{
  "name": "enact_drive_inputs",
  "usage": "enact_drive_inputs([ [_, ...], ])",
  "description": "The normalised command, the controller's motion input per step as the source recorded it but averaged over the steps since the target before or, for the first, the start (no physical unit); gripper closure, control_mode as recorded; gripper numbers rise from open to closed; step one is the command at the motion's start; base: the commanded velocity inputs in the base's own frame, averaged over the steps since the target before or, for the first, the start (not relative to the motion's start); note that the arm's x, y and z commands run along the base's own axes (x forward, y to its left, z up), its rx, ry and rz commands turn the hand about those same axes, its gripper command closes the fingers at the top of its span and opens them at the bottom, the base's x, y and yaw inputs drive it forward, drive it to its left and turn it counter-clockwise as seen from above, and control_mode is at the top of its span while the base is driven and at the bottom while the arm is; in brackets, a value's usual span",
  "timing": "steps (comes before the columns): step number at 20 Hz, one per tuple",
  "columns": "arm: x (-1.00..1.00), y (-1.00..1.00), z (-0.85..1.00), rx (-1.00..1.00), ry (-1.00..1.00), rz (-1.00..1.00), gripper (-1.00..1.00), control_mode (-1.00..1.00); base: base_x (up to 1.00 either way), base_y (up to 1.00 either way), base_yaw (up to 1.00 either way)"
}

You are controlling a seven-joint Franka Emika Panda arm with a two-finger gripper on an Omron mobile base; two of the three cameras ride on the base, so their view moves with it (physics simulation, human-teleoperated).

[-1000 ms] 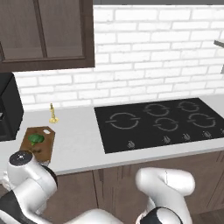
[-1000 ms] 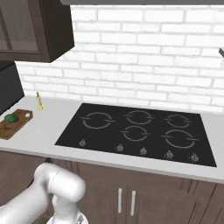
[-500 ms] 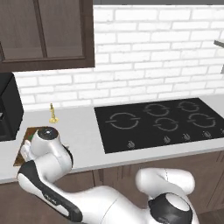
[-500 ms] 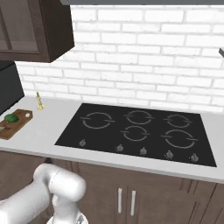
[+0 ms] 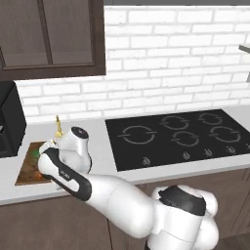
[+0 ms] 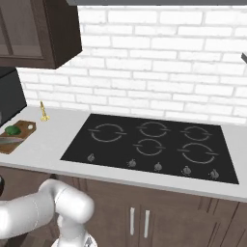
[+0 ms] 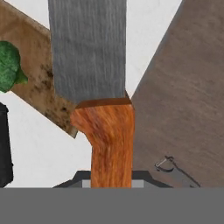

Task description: Place the appropriate cutting tool for cutting the broccoli skin on the cutting board.

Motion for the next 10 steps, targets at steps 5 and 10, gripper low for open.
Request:
enact_drive_inputs([
  [5,0.43,-0.07,-0.16,-0.01,0.08,0.00,1.00,-1.00,0.00,0.00,0.00],
  [10,0.53,0.01,-0.17,-0.17,0.18,0.00,1.00,-1.00,0.00,0.00,0.00],
])
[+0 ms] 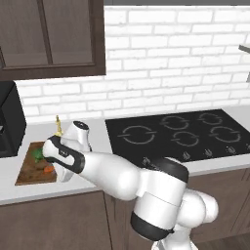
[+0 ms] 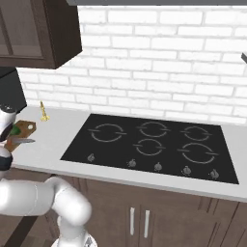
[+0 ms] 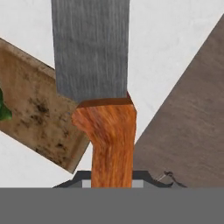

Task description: Place the appropriate cutting tool for cutting the broccoli skin on the cutting board.

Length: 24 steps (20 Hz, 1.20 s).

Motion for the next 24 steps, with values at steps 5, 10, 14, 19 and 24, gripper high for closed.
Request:
enact_drive_inputs([
  [5,0.38,0.19,-0.21,-0.17,0.02,0.00,1.00,-1.00,0.00,0.00,0.00],
  [10,0.32,0.29,-0.14,-0.09,0.05,0.00,1.00,-1.00,0.00,0.00,0.00],
  [14,0.13,0.33,-0.16,-0.01,0.02,0.00,1.00,-1.00,0.00,0.00,0.00],
  [19,0.14,0.25,-0.23,0.00,0.03,0.00,1.00,-1.00,0.00,0.00,0.00],
  [24,0.00,0.02,-0.47,0.00,0.00,0.00,1.00,-1.00,0.00,0.00,0.00],
])
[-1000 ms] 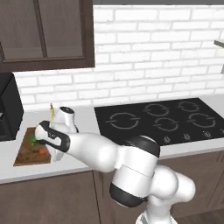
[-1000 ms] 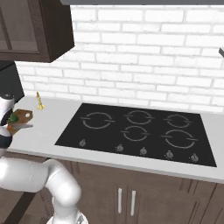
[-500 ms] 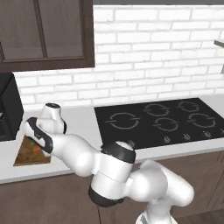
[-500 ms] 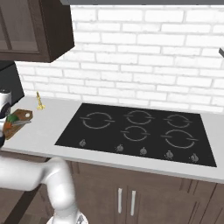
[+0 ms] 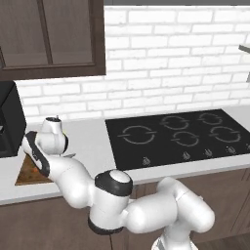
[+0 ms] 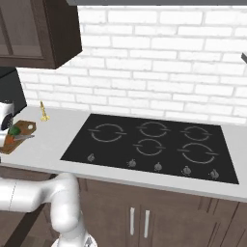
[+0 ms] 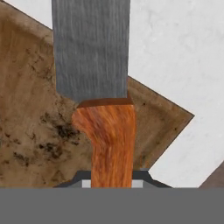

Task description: Place the appropriate cutting tool for cutting the broccoli skin on the cutting board.

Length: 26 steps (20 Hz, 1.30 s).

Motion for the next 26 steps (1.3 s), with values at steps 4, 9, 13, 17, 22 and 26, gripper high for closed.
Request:
enact_drive_inputs([
  [4,-0.03,0.00,-0.55,0.00,0.00,0.00,1.00,-1.00,0.00,0.00,0.00],
  [9,-0.04,0.04,-0.32,0.00,-0.02,0.00,1.00,-1.00,0.00,0.00,0.00],
  [13,0.00,0.25,-0.07,0.00,-0.01,0.00,1.00,-1.00,0.00,0.00,0.00],
  [17,0.00,0.31,-0.25,0.00,0.00,0.00,1.00,-1.00,0.00,0.00,0.00],
  [22,0.00,0.13,-0.35,0.00,0.00,0.00,-1.00,-1.00,0.00,0.00,0.00],
  [26,-0.10,0.00,-0.03,0.00,0.00,0.00,-1.00,-1.00,0.00,0.00,0.00],
])
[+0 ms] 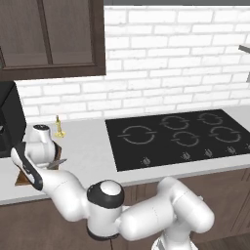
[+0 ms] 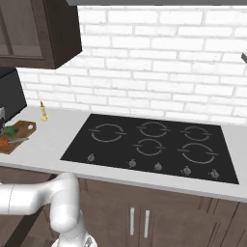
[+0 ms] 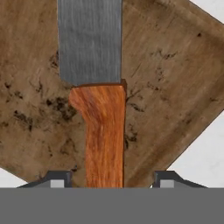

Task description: Place the appropriate cutting tool for cutting the broccoli skin on the cutting board.

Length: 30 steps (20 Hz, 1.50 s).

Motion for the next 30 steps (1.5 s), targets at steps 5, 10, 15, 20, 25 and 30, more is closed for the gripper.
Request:
enact_drive_inputs([
  [5,-0.27,0.00,0.40,0.00,-0.01,0.00,-1.00,-1.00,0.00,0.00,0.00],
  [10,-0.25,-0.22,0.66,0.00,-0.01,-0.01,-1.00,-1.00,0.00,0.00,0.00],
  [15,-0.15,-0.77,0.64,0.00,-0.05,-0.07,-1.00,-1.00,0.00,0.00,0.00],
  [20,-0.16,-0.81,0.53,0.00,-0.09,-0.08,-1.00,-1.00,0.00,0.00,0.00],
  [25,-0.20,-0.92,0.55,0.00,-0.05,-0.09,-1.00,-1.00,0.00,0.00,0.00],
  [30,-0.20,-0.91,0.44,0.00,-0.04,-0.09,-1.00,-1.00,0.00,0.00,0.00],
])
